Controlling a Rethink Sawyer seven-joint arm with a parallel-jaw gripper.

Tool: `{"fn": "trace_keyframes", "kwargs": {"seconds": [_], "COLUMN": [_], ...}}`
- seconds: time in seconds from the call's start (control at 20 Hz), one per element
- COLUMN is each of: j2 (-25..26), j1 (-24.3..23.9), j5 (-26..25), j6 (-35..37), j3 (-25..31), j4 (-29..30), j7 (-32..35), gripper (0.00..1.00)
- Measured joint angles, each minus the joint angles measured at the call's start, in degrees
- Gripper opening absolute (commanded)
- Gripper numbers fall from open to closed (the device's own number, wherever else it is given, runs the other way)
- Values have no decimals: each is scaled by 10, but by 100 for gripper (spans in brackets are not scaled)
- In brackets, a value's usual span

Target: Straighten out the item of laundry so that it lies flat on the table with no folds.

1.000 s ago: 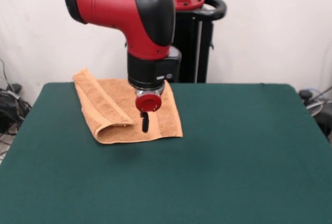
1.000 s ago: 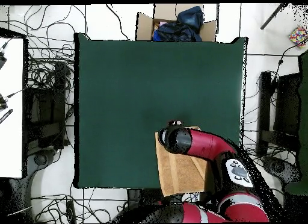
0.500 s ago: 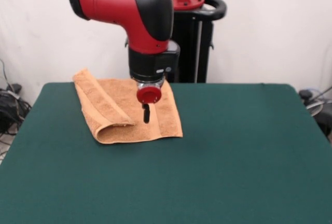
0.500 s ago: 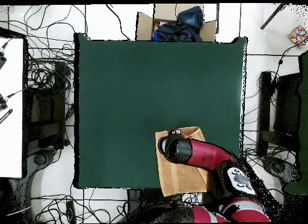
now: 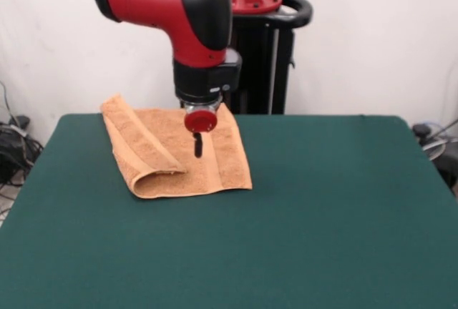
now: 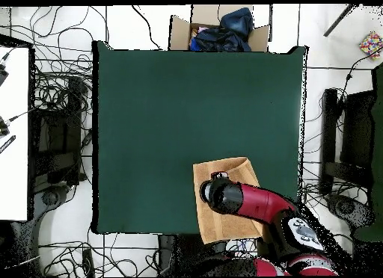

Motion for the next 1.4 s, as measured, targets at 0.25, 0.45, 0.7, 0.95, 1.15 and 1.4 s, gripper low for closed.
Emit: {"fn": "trace_keyframes", "kwargs": {"seconds": [0.25,0.45,0.7,0.95,1.15,1.4], "j2": [0,0,0,8,28,49], "j1": [-29,-45,-56,-48,-30,-8], "j5": [-18,-28,-32,-32,-32,-32], "j6": [0,0,0,0,-1,-12], "j3": [-9,-10,-10,-13,-23,-31], "j4": [2,2,1,1,-7,-18], "j7": [0,0,0,0,0,0], "gripper": [100,100,100,100,100,100]}}
